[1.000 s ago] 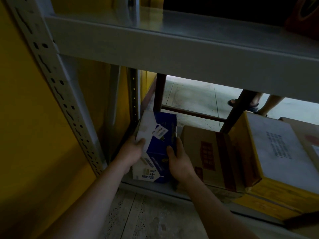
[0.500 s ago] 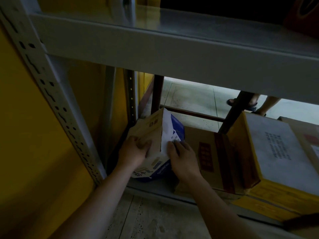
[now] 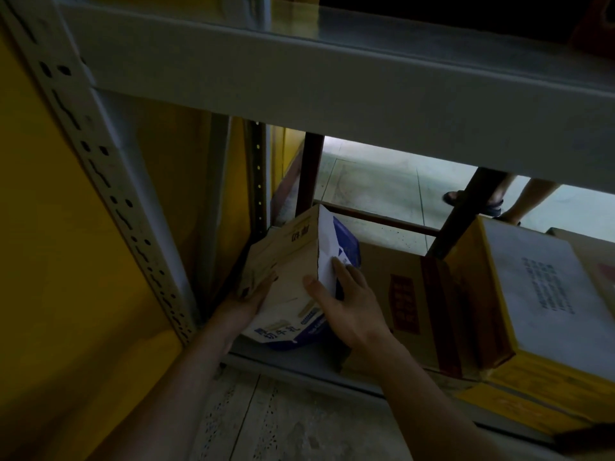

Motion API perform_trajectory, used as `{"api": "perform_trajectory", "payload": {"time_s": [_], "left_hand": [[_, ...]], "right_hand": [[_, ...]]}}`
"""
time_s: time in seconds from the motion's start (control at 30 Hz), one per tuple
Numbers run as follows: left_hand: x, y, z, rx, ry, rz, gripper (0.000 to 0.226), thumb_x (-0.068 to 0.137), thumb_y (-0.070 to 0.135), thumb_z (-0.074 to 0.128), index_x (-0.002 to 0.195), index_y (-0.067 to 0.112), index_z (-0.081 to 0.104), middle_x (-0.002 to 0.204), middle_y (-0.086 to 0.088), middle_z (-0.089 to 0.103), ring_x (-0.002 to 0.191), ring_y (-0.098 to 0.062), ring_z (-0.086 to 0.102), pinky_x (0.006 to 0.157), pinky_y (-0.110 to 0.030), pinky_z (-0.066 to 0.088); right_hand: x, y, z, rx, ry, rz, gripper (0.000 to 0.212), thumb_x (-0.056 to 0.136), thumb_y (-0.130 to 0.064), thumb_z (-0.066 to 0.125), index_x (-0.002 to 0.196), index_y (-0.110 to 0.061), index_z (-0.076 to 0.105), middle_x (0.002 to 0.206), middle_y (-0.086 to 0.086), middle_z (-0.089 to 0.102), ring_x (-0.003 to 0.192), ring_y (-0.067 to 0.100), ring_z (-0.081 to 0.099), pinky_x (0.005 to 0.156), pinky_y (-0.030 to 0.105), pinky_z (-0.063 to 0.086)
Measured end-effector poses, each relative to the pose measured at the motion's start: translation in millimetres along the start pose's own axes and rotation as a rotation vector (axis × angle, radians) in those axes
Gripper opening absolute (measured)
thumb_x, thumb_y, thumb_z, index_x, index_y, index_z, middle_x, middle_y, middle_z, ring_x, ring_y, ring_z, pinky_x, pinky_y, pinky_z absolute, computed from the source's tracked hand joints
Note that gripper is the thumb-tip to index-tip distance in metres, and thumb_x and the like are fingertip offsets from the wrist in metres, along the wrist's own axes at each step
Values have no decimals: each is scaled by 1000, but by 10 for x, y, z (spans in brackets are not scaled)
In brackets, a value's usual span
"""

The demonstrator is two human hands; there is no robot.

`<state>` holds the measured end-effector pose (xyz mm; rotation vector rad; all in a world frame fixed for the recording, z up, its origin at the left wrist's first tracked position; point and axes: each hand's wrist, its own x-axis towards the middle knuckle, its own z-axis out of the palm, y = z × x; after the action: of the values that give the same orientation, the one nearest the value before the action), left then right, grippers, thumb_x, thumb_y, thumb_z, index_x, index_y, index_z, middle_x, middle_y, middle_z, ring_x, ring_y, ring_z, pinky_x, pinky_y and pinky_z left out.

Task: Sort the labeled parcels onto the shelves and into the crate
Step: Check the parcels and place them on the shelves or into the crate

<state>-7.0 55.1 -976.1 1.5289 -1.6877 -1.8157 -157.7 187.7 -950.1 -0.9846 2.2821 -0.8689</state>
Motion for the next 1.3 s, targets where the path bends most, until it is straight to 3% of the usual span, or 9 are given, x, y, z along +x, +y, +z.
{"api": "perform_trajectory", "payload": {"time_s": [0.1,0.2,0.3,0.43,0.57,0.73,0.83,1.03,1.3], "left_hand": [[-49,12,-51,69,5,-112,95,77,72,62,152,20,34,146,-7,50,122,-27,55,98,-40,49],[-85,-3,-158,96,-43,-179,93,73,72,66,144,17,42,114,-3,61,97,-21,60,93,-43,55],[-113,-13,-286,79,-73,-239,93,60,67,77,131,13,51,102,-3,60,93,-24,60,92,-47,56],[-132,11,-396,81,-69,-270,87,62,58,84,128,11,53,119,-12,61,100,-27,57,93,-49,56],[-119,85,-396,114,14,-226,72,76,57,77,127,13,53,91,1,55,89,-18,56,95,-45,54],[-147,171,-355,124,103,-101,67,86,44,74,136,5,51,109,-8,62,84,-17,57,70,-28,50],[-133,182,-301,180,145,-34,62,88,37,74,137,6,52,129,-13,61,107,-27,60,83,-28,47],[-48,49,-270,328,102,-14,47,86,21,75,130,17,57,129,-6,62,116,-25,59,97,-35,50],[-15,-7,-249,398,90,45,54,88,18,73,136,17,48,134,-5,57,123,-26,54,88,-32,44]], "right_hand": [[28,-35,-18,43,37,-4,104,65,-101,25,154,-48,19,166,-8,17,150,26,25,116,55,35],[39,-110,-34,75,78,-31,90,77,-92,24,154,-45,27,165,-5,24,148,25,32,115,53,39],[46,-136,-14,101,77,-82,70,94,-72,29,154,-38,35,163,-4,30,148,21,32,119,49,34],[67,-182,30,165,82,-101,58,100,-64,30,149,-36,42,151,1,47,134,21,50,110,48,46],[35,-244,45,150,81,-72,49,104,-58,29,146,-38,43,138,0,56,117,19,59,100,44,52],[5,-339,89,44,45,-37,40,107,-43,28,139,-28,46,125,3,60,102,18,63,92,45,56],[13,-272,190,47,2,63,46,101,-36,37,145,-23,37,124,6,60,97,21,64,87,45,58],[-60,38,328,-19,-53,207,38,96,-22,50,134,-14,46,119,5,63,99,22,62,78,34,54],[-13,239,385,-44,-91,283,35,93,-20,53,127,-11,55,117,8,66,100,23,63,78,32,53]]}}
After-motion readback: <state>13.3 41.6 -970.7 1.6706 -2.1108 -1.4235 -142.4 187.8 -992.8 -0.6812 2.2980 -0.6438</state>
